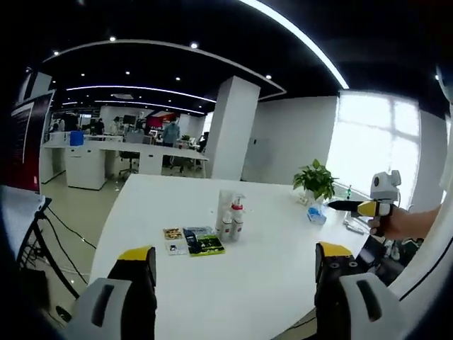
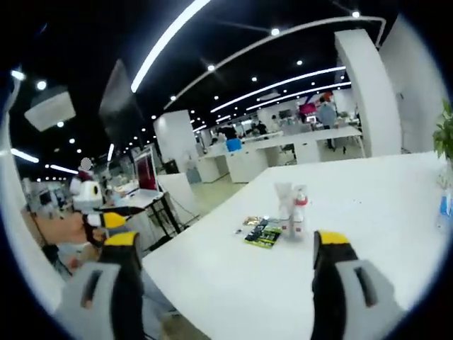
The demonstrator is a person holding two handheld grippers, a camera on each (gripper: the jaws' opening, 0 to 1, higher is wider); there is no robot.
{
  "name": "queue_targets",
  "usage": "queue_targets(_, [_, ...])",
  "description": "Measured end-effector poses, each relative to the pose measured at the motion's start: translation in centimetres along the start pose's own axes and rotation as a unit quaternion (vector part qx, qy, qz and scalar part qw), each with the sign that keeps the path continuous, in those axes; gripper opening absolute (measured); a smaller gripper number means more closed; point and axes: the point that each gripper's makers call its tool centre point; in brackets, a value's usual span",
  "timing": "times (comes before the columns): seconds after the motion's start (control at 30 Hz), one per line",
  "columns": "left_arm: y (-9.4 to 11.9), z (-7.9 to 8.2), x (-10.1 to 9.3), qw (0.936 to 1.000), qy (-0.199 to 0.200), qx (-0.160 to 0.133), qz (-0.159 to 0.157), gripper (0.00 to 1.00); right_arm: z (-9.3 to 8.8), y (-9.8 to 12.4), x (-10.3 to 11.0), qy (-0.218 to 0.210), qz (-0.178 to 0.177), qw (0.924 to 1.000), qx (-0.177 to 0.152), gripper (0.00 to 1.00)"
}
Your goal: Arrange the skincare products in the storage area until every visible bottle or jar stands upright without overlapping.
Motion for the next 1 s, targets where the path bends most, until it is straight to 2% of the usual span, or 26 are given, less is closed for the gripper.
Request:
queue_targets(0.2, [1.1,-0.2,-0.3,0.9997,-0.004,-0.021,0.01,0.99,-0.6,1.6,0.1,0.004,-0.008,0.9999,-0.012,0.99])
queue_targets(0.47, [2.6,-0.6,-1.0,0.9991,-0.017,-0.032,0.019,1.0,-1.3,2.2,0.6,-0.008,-0.008,0.9998,-0.015,0.99])
queue_targets(0.67, [4.0,-1.3,-0.7,0.9986,-0.018,-0.04,0.03,1.0,-1.6,1.6,1.8,-0.018,0.002,0.9995,-0.024,0.99])
queue_targets(1.0, [6.8,-2.3,0.8,0.9965,-0.016,-0.05,0.065,1.0,-2.3,-0.6,3.5,-0.011,0.023,0.9997,-0.006,0.99])
Point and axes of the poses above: the point that each gripper's makers call its tool centre point, and the gripper's own axes: y roughly backward along the fingers, x roughly to its left, z roughly out of its top, and after that the axes turned 3 degrees about y, right-handed
